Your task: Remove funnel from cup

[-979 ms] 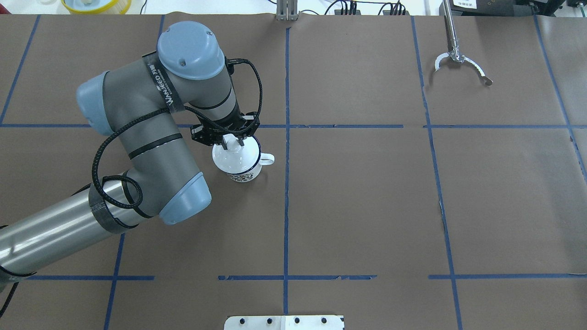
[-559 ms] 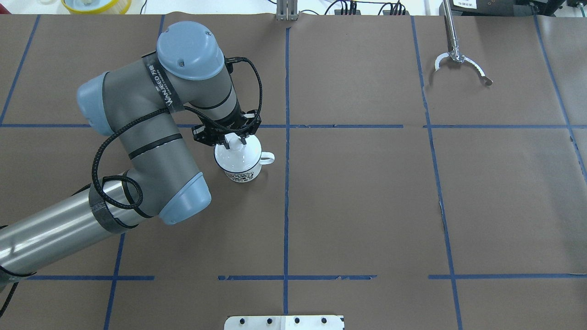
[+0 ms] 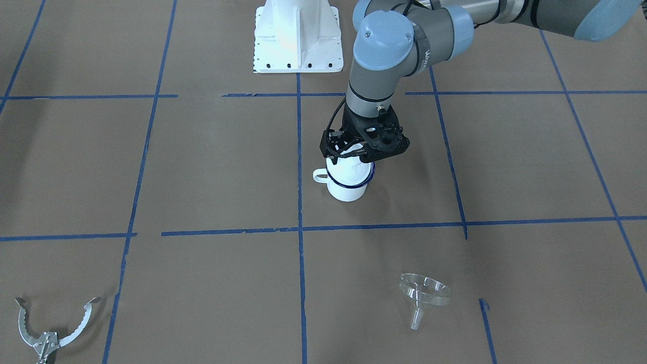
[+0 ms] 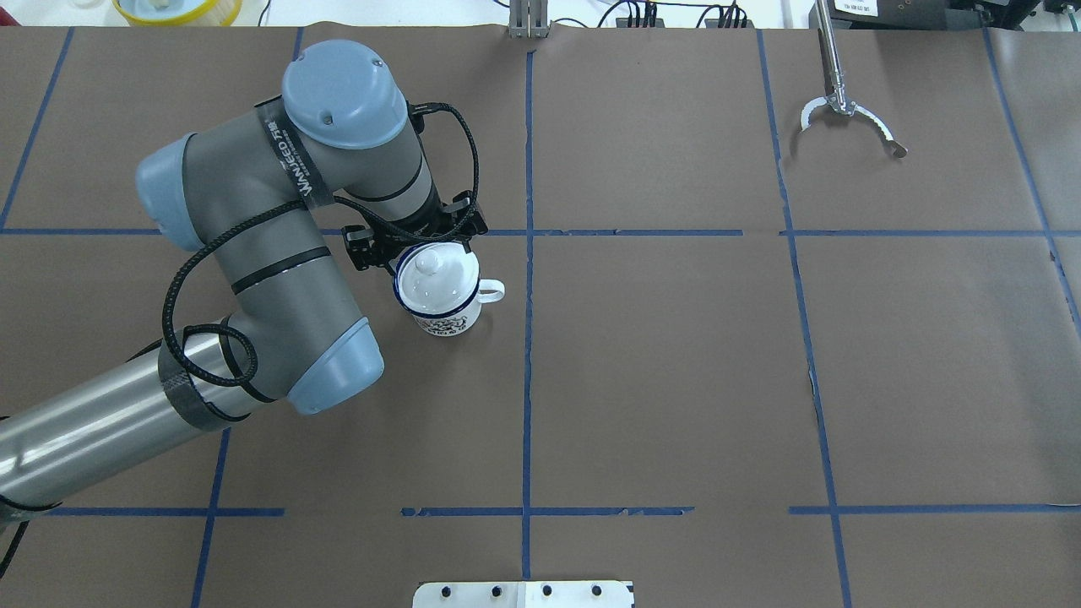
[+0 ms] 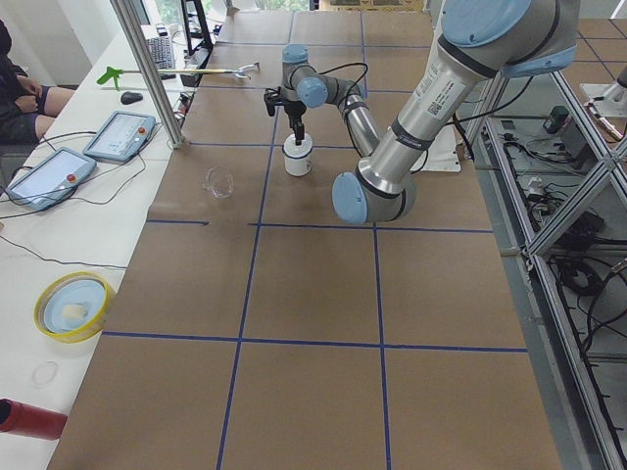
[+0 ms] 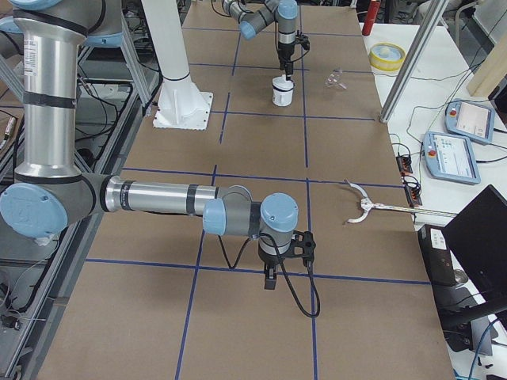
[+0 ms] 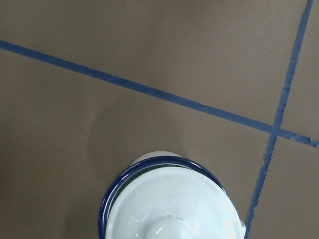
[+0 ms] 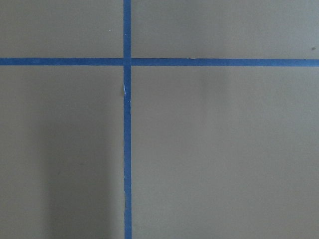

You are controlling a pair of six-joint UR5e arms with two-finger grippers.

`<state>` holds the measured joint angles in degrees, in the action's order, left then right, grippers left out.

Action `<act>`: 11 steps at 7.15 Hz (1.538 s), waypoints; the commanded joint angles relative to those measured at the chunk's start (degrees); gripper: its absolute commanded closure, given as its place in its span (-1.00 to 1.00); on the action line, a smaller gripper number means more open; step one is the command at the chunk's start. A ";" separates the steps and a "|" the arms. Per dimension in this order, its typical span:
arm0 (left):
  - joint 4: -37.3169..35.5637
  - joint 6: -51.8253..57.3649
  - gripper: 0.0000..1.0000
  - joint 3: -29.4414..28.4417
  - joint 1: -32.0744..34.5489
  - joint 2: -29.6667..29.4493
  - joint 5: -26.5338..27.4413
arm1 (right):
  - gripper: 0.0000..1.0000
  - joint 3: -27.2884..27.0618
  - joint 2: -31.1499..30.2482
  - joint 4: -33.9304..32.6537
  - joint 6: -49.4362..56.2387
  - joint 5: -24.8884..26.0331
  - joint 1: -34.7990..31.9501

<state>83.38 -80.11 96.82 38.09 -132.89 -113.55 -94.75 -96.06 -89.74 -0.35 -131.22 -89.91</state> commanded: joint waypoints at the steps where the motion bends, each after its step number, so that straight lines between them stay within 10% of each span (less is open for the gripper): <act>1: -0.06 0.39 -1.00 1.26 1.19 0.35 -0.26 | -1.00 0.00 0.00 0.00 0.00 0.00 0.00; 5: 0.21 15.18 -1.00 10.21 10.20 6.48 -3.66 | -1.00 0.00 0.00 0.00 0.00 0.00 0.00; 11: -2.67 84.72 -1.00 1.29 52.39 28.01 -15.71 | -1.00 0.00 0.00 0.00 0.00 0.00 0.00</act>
<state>82.35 -3.58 101.28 83.83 -108.62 -127.34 -94.75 -96.07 -89.74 -0.35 -131.22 -89.91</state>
